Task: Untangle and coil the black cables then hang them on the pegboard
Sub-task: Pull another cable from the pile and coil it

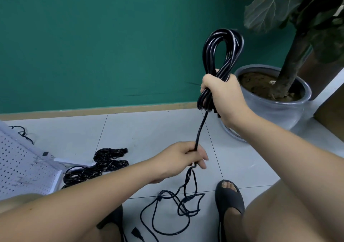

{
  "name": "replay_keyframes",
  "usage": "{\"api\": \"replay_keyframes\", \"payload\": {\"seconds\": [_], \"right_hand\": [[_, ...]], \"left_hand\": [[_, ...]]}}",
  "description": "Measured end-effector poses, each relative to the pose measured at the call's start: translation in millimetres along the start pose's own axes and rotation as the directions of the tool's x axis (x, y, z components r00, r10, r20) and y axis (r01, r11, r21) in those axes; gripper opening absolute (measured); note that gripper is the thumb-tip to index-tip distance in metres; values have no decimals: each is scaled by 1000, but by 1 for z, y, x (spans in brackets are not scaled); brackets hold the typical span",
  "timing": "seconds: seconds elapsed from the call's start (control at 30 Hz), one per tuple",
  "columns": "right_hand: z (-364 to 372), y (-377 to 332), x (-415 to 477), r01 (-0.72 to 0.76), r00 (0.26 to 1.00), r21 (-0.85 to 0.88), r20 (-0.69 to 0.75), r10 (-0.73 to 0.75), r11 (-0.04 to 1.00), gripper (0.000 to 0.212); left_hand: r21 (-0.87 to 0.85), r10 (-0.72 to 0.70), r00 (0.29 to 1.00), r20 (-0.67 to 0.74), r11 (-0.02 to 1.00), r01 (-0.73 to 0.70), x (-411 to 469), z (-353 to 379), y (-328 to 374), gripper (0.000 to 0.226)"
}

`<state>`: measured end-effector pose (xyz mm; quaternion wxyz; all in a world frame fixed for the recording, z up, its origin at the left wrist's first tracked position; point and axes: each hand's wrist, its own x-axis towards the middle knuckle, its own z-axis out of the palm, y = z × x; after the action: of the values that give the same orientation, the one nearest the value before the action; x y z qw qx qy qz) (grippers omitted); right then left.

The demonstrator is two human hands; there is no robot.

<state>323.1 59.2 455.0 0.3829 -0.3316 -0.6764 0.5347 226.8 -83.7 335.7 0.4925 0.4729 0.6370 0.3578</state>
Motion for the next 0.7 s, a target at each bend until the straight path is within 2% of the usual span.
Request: {"api": "replay_keyframes", "payload": {"seconds": [0.07,0.13,0.23,0.3,0.4,0.47,0.57,0.63,0.7], "right_hand": [[3,4,2,24,999,-54,-33,-26,998,32],[4,8,4,54,997,-120,-57,-61,991,32],[5,18,5,73,995,-389,-39,-95,918,33],[6,22,4,85,996,-569,28,-84,818,30],[11,31,3,115,980,-680,196,28,725,24],[13,40,0,103,931,-618,337,144,780,21],[13,49,-13,-17,777,-451,556,296,892,31],[15,48,-22,-110,727,-311,622,290,944,40],[19,43,-27,-198,718,-193,638,277,961,59]], "left_hand": [[-15,-8,999,-39,1000,7,-7,1,13,24],[58,5,999,-54,998,-2,-15,1,24,23],[141,57,991,-118,989,-40,-27,-4,43,20],[175,105,975,-194,982,-71,-31,-14,50,20],[221,194,939,-283,966,-133,-37,-34,55,17],[283,257,916,-306,944,-171,-40,-47,57,14],[312,315,866,-388,929,-198,-43,-64,59,14],[327,346,822,-453,922,-208,-46,-72,62,25],[340,374,780,-502,914,-220,-49,-79,66,38]]}}
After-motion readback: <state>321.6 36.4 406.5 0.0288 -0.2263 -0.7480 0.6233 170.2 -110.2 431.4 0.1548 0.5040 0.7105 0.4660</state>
